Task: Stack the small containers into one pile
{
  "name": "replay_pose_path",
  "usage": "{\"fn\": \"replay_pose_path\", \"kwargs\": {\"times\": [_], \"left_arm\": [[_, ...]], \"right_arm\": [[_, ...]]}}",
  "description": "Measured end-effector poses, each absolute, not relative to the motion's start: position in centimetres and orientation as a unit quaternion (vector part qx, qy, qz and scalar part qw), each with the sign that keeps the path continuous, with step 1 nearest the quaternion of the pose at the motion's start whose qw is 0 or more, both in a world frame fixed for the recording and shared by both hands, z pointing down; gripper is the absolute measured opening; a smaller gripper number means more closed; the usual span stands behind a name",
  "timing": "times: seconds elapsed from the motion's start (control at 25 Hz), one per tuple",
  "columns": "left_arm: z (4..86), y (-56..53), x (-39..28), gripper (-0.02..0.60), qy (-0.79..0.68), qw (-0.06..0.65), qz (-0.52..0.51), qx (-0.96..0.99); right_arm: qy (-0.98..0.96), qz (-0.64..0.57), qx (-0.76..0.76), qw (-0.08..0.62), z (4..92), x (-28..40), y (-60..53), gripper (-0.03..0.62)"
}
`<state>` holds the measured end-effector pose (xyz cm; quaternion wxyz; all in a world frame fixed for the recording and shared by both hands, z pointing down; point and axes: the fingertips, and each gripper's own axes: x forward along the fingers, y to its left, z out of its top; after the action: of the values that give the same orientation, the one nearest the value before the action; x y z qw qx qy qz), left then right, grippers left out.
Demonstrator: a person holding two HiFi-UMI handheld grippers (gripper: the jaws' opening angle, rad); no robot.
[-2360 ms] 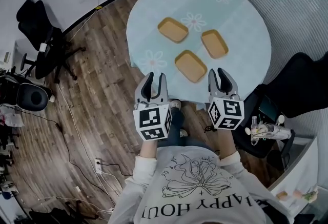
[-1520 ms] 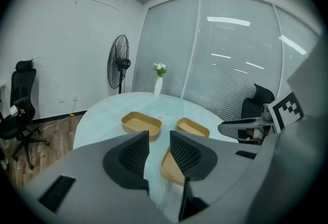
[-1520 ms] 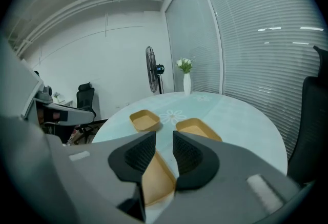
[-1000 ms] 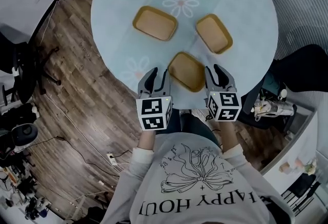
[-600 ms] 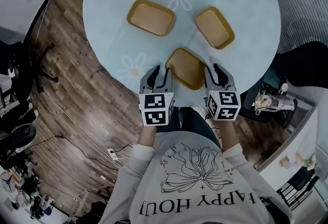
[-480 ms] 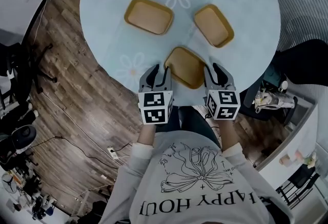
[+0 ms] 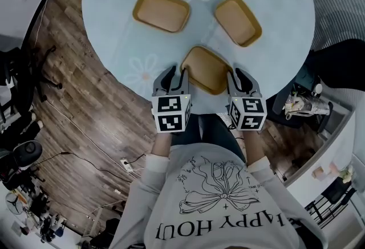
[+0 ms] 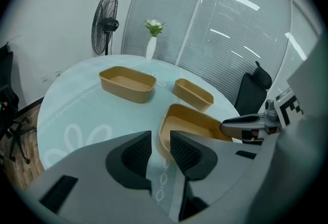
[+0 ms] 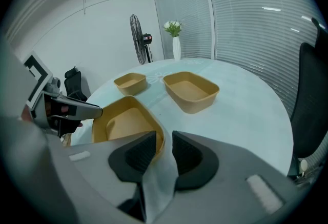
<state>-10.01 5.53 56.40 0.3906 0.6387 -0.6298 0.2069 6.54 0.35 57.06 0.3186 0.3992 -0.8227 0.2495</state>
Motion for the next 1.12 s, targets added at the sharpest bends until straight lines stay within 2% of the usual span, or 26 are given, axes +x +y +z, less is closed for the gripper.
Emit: {"fn": "replay_pose_path", "kwargs": {"times": [0.2, 0.64, 1.12], "left_arm": [[56.5, 5.6, -9.7, 0.087, -0.624, 0.387, 0.208, 0.647], [56.2, 5.1, -9.6, 0.060, -0.617, 0.393, 0.203, 0.651], [50.8, 2.4, -10.8, 0.035, -0.624, 0.348, 0.177, 0.677]], "right_arm": [[-0.823, 0.244, 0.400, 0.321, 57.0, 6.1, 0.6, 0.057], [-0.820, 0.240, 0.410, 0.320, 56.5, 5.8, 0.1, 0.038], [-0.829, 0.212, 0.436, 0.279, 50.2, 5.2, -2.1, 0.026]]}}
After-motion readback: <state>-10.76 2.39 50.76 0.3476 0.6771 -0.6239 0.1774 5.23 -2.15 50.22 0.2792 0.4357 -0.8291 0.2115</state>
